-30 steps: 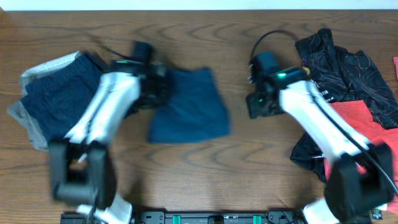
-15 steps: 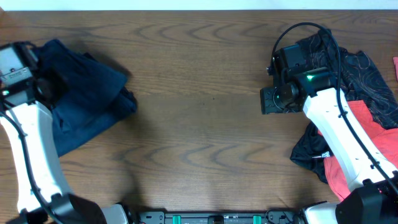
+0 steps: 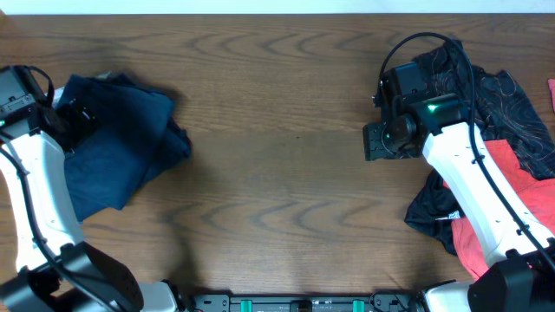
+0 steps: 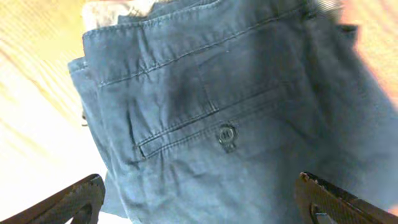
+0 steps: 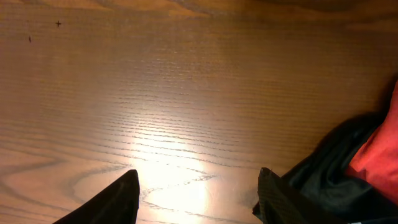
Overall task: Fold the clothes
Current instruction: 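Carry the folded shorts with the left gripper onto the left stack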
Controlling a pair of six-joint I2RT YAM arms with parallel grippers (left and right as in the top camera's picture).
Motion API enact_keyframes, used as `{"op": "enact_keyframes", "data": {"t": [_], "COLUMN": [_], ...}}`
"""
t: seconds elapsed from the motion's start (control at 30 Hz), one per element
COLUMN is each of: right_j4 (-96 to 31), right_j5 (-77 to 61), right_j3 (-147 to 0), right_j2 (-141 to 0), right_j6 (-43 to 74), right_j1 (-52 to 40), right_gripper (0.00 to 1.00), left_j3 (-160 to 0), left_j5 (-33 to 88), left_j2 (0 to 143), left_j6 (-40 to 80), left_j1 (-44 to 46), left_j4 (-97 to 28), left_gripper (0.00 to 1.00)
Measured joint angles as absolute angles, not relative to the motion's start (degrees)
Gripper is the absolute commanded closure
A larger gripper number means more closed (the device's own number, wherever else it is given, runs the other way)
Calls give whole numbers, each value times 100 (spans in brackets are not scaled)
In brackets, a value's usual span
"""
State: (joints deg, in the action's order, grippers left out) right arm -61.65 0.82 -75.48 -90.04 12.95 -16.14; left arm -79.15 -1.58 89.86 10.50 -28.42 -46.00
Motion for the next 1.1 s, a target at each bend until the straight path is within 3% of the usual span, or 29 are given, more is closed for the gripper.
{"op": "enact_keyframes", "data": {"t": [0.13, 0.3, 0.33, 0.43, 0.5, 0.63, 0.77, 1.03, 1.1], "right_j4": [-6147, -6130, -6134, -6165, -6180, -6246, -6272, -6335, -6340], "right_j5": [82, 82, 82, 82, 82, 82, 82, 82, 82], "right_j3": [-7548, -7548, -7548, -7548, -7548, -7548, -7548, -7548, -7548], "right_j2": [-9004, -9004, -9004, -9004, -9004, -9004, -9004, -9004, -9004], "right_j6": [1295, 1295, 1295, 1295, 1295, 1295, 1295, 1291, 1280], "right_j1": [-1614, -1614, -1614, -1614, -1614, -1614, -1614, -1614, -1614], "right_gripper": [39, 39, 39, 39, 39, 40, 39, 39, 39], "left_j3": [-7915, -7918, -7900, -7743, -7581, -7185, -6949, -6890, -6884], "left_j5": [532, 1245, 1330, 1472, 1468, 1347, 1232, 766, 580], "left_j2": [8674, 8558, 8600, 8770, 8938, 9389, 9904, 10742, 10792], "left_j6": [1020, 823, 786, 746, 727, 768, 832, 821, 821], "left_j1": [-2665, -1686, -1435, -744, -368, 71, 126, -139, -318], "left_j4": [-4534, -4978, -5096, -5391, -5474, -5476, -5290, -4506, -4309], "left_gripper": [2, 4, 12, 57, 64, 67, 93, 94, 88]}}
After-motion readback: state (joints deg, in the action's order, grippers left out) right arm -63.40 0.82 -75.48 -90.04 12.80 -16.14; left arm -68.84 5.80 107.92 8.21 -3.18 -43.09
